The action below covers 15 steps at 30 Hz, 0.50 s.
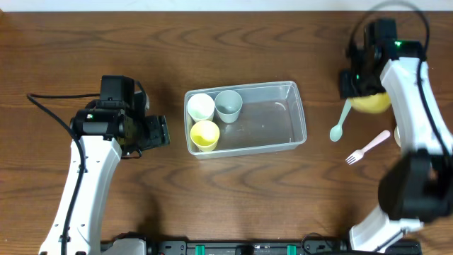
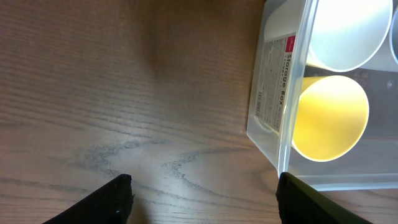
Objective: Pack container
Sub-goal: 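Carry the yellow bowl into the box's right side and release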
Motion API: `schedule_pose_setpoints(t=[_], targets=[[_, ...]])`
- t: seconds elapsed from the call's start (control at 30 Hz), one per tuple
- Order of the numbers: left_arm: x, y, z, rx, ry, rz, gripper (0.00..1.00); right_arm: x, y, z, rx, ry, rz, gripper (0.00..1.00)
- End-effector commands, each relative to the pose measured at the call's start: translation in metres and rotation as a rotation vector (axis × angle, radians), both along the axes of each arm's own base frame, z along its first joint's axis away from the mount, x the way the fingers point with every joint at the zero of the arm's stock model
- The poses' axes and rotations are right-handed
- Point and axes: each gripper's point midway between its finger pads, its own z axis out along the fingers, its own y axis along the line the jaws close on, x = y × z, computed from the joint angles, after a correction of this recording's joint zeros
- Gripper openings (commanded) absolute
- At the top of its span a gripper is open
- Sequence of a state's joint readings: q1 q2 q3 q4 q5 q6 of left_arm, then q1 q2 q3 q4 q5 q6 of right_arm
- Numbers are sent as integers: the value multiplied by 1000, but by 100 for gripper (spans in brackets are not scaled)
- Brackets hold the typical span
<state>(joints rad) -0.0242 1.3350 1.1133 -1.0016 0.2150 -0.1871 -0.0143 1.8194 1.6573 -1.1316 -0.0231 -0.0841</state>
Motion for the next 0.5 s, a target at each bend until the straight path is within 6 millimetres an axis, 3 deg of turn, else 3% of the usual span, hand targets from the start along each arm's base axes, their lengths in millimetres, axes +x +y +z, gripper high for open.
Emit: schedule_pose_setpoints(t=[0.0, 0.1, 0.2, 0.3, 0.47], targets=[[-1, -1, 2, -7, -7, -8, 75, -9, 63, 77, 70, -204, 203, 1], [-1, -1, 2, -7, -7, -8, 75, -30, 113, 96, 87, -243, 344, 1], [-1, -1, 2, -7, -8, -11, 75, -50, 162, 91, 98, -218, 476, 1], [-1, -1, 2, -7, -7, -11, 75, -63, 195, 73, 98, -167, 561, 1], [-1, -1, 2, -6, -6, -11, 75, -66, 219, 25, 79, -43, 597, 1]])
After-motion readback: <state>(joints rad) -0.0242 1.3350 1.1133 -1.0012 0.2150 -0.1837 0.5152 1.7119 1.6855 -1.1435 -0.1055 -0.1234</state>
